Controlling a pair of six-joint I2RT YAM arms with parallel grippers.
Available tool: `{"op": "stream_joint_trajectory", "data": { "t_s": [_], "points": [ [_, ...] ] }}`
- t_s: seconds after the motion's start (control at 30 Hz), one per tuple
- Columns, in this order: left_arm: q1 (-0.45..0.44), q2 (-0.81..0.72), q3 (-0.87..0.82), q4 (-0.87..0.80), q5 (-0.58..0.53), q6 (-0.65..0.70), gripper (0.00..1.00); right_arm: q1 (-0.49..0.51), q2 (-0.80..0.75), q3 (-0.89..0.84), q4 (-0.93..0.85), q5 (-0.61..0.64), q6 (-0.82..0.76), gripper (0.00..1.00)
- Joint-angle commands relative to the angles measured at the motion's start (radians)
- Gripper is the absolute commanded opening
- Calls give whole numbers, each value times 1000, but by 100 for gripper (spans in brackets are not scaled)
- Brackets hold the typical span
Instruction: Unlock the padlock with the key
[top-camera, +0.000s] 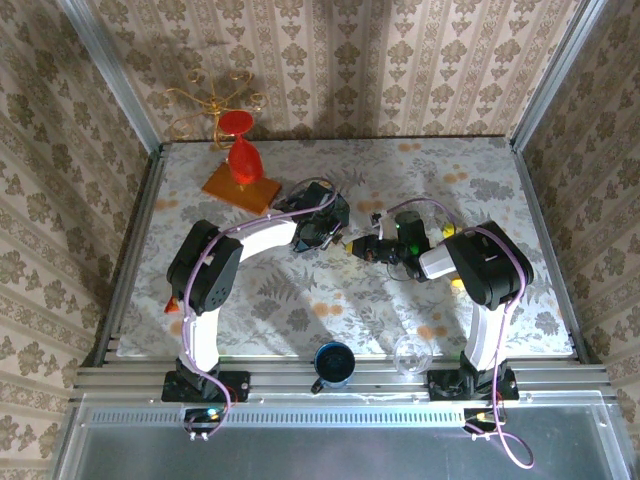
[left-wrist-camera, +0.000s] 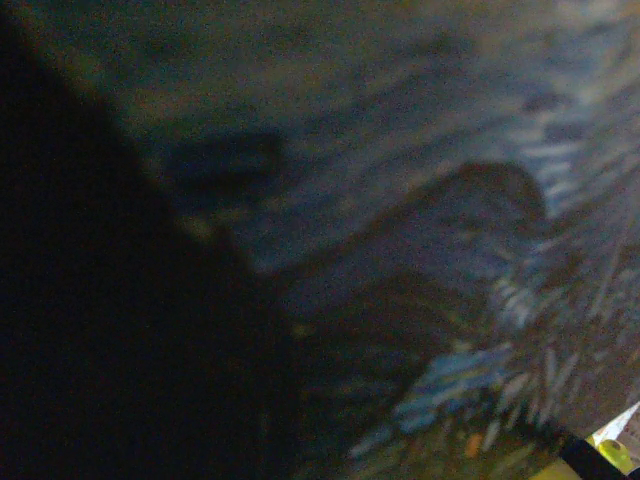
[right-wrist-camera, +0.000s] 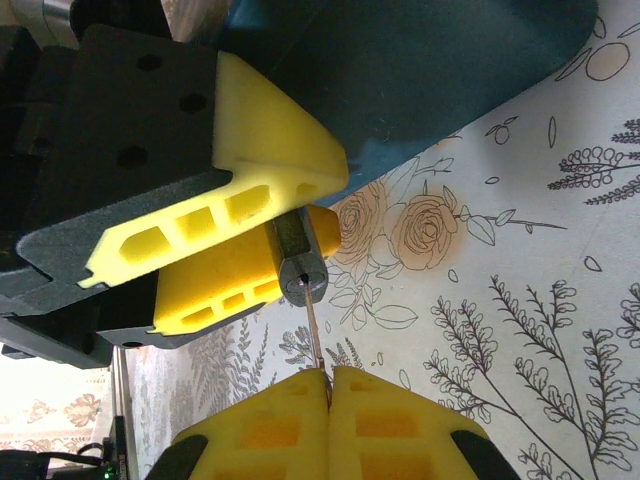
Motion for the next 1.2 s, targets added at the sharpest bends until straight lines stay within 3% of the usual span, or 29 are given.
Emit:
{"op": "stream_joint_trajectory", "data": {
  "t_s": [0.0,0.63,1.17],
  "points": [
    [-8,-27,13,5,25,-27,2,12,3,27,31,-9,-5,0],
    [-16,-15,33,2,41,-26,2,34,-3,69,-78,15,-47,0],
    [-23,-24,33,-33,82,35,0,35,-77,109,-233,135,-67,0]
  ]
}}
